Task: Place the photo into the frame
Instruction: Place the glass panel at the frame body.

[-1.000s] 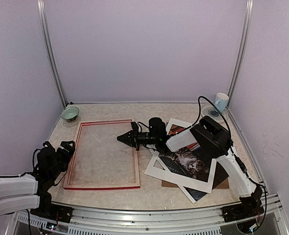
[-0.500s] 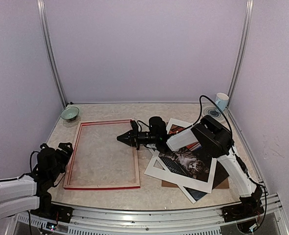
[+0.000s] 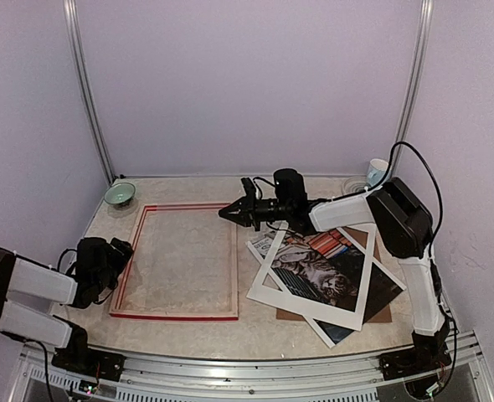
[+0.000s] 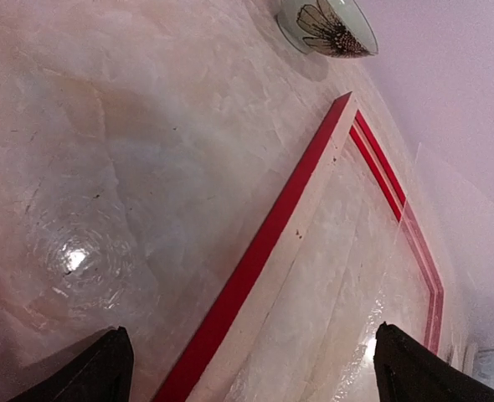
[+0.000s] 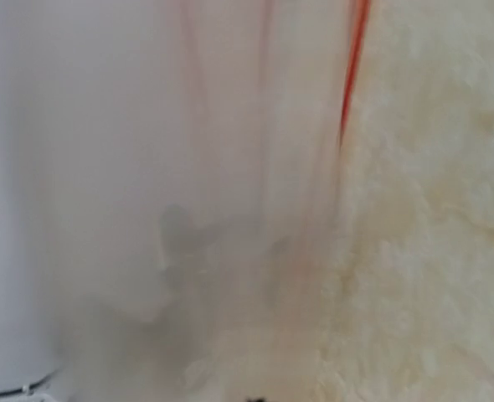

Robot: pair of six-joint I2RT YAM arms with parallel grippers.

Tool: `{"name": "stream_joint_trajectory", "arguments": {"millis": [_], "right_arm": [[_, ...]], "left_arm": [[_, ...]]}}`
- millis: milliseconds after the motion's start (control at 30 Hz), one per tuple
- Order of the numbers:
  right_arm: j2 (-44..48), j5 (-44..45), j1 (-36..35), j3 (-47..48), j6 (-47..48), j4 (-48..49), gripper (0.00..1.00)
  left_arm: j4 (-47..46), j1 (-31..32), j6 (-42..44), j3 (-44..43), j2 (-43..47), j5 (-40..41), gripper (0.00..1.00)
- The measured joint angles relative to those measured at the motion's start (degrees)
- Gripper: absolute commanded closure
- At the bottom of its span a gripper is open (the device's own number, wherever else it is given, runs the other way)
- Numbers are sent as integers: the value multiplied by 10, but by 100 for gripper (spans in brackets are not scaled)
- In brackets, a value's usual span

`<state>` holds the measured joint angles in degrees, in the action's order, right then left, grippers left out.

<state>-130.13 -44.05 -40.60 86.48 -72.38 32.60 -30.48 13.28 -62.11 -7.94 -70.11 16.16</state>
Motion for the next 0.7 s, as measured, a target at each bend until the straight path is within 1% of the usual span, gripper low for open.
{"name": "stream_joint_trajectory", "arguments": {"millis": [167, 267, 367, 433, 567, 700], "right_arm": [[27, -19, 18, 6, 12, -17, 100], [33, -29, 34, 6, 16, -32, 100], [33, -36, 49, 8, 12, -42, 100], [31, -47, 57, 13, -7, -37, 100], [0, -75, 63, 62, -65, -1, 100], [-37, -96, 63, 117, -111, 23, 100]], "left_arm": [[-64, -5, 9, -33, -82, -42, 1], [-98, -3, 9, -38, -106, -68, 1], [-107, 11, 12, -38, -110, -86, 1], [-107, 24, 16, -38, -109, -96, 1], [-103, 37, 27, -38, -105, -113, 1], [-82, 26, 32, -40, -89, -120, 1]]}}
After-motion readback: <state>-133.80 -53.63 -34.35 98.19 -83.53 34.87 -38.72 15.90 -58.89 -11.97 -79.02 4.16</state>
